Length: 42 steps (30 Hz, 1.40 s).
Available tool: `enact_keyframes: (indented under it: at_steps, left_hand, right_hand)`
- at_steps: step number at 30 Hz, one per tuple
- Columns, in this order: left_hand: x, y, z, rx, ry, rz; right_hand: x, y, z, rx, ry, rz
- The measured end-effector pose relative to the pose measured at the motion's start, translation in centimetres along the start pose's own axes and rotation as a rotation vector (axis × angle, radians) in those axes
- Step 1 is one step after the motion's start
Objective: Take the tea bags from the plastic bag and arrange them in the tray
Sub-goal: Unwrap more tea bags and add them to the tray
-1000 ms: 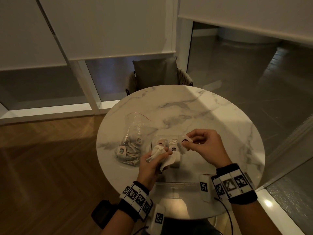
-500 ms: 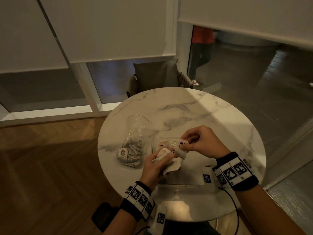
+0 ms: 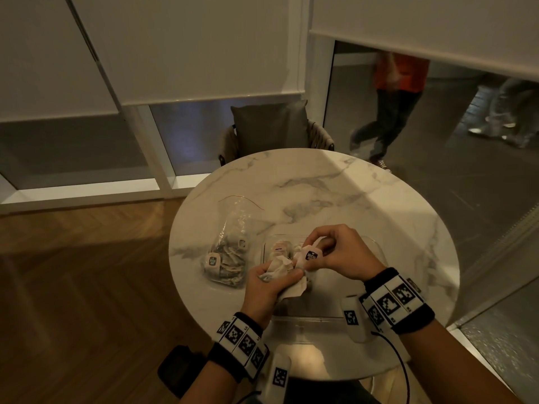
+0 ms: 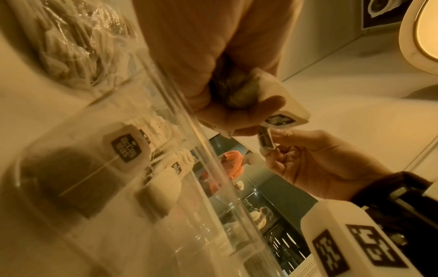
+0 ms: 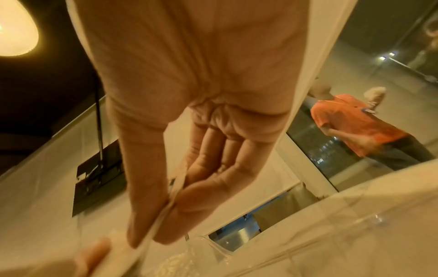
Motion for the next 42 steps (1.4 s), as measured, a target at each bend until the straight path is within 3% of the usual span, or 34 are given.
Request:
enact_keyframes:
  at_steps: [10, 14, 18, 23, 27, 30, 37, 42]
  left_hand:
    - [0.0, -0.1, -0.2, -0.008, -0.038, 0.006]
    - [0.0, -0.1, -0.5, -0.064, -0.045, 0.003]
    - [0.4, 0.2, -1.1, -0.128, -0.105, -0.013]
    - [0.3, 0.1, -1.0, -0.136, -0.087, 0.001]
    - [0.2, 0.1, -1.0, -0.128, -0.056, 0.004]
    - [0.1, 0.0, -0.9, -0.123, -0.055, 0.004]
    - [-0.4, -0.3, -0.5, -0.133, -0.021, 0.0]
    - [-0.3, -0.4, -0.9, -0.176, -0.013, -0.001]
  right_hand:
    - [0.3, 0.2, 0.4, 0.085, 0.004, -0.013]
    - [-0.2, 0.3, -0.4, -0.003, 0.002, 0.018]
    - [-0.7, -0.2, 0.4, 0.051, 0.073, 0.048]
    - [-0.9, -0.5, 0.2, -0.061, 0.165, 0.024]
    - [-0.7, -0.5, 0.5, -0.037, 0.193, 0.003]
    - [-0.9, -0.4, 0.5, -0.056, 0.183, 0.014]
    - [-0.9, 0.5, 0.1, 0.078, 0.027, 0.033]
    - [0.4, 2.0, -1.0, 0.033, -0.056, -0.033]
Point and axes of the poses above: each hand's wrist, its own y-axis towards the middle knuckle, its own z-axis out of the palm, x = y × z, the point moved 6 cm from there along y, towards the middle knuckle, and after that the axes turned 3 degrees about z, right-handed, at the moved point
